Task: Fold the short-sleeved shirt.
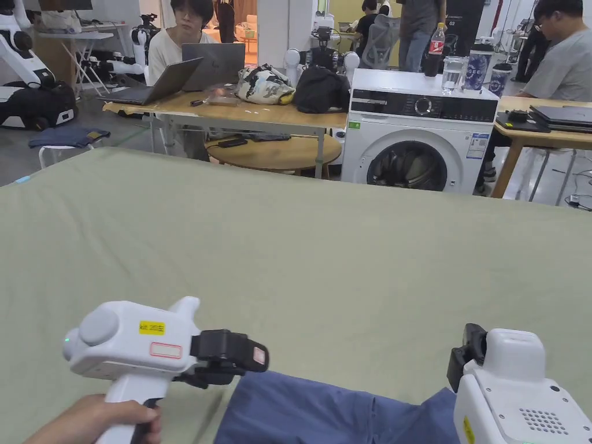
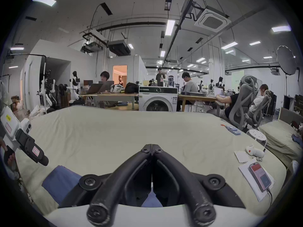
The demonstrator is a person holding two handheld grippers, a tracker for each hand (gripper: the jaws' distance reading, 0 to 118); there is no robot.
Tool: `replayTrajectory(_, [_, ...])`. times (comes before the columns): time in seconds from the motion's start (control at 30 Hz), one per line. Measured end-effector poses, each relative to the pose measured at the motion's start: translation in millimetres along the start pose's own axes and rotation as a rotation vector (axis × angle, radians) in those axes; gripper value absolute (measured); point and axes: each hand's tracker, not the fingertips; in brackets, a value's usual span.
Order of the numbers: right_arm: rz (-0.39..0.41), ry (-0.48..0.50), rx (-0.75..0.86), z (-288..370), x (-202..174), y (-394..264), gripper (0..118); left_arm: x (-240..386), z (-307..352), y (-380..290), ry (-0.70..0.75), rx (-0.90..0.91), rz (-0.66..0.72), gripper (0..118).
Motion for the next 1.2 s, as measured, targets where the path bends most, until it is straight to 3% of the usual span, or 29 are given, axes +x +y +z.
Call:
replayTrajectory(0.13, [-0.006, 0.002, 0.038, 5, -3, 4, 0, -32, -5, -18, 0.022, -0.049, 0.081, 78])
replayTrajectory(0.27, [-0.012, 0.007, 0.032, 3, -3, 4, 0, -68, -41, -31, -0.128, -0.113, 0.156, 74])
replayTrajectory(0.33, [-0.011, 0.008, 0.024, 3, -4, 3, 0, -71, -43, -34, -0.220, -0.045, 0.143, 72])
replayTrajectory(0.37, [-0.012, 0.007, 0.022, 4, -4, 2, 0, -67, -46, -39, -0.244, -0.033, 0.165, 62])
replayTrajectory(0.43, [-0.009, 0.008, 0.016, 5, -4, 1, 0, -71, -58, -41, -0.207, -0.059, 0.216, 25])
replayTrajectory(0.47, [-0.003, 0.007, 0.012, 4, -4, -1, 0, -72, -63, -43, -0.164, -0.069, 0.212, 15])
replayTrajectory(0.53, [0.001, 0.007, 0.006, 4, -4, -2, 0, -80, -61, -50, -0.200, -0.034, 0.226, 7])
replayTrajectory(0.6, [0.002, 0.008, -0.003, 5, -4, -3, 0, -80, -57, -53, -0.221, -0.008, 0.259, 4])
replayTrajectory(0.9, [0.013, 0.021, -0.016, 3, -6, -2, 0, -48, 12, -36, -0.200, 0.083, 0.159, 3])
replayTrajectory(1.2, [0.013, 0.049, -0.022, -3, -10, 1, 0, 12, 84, -15, 0.081, 0.145, 0.009, 3])
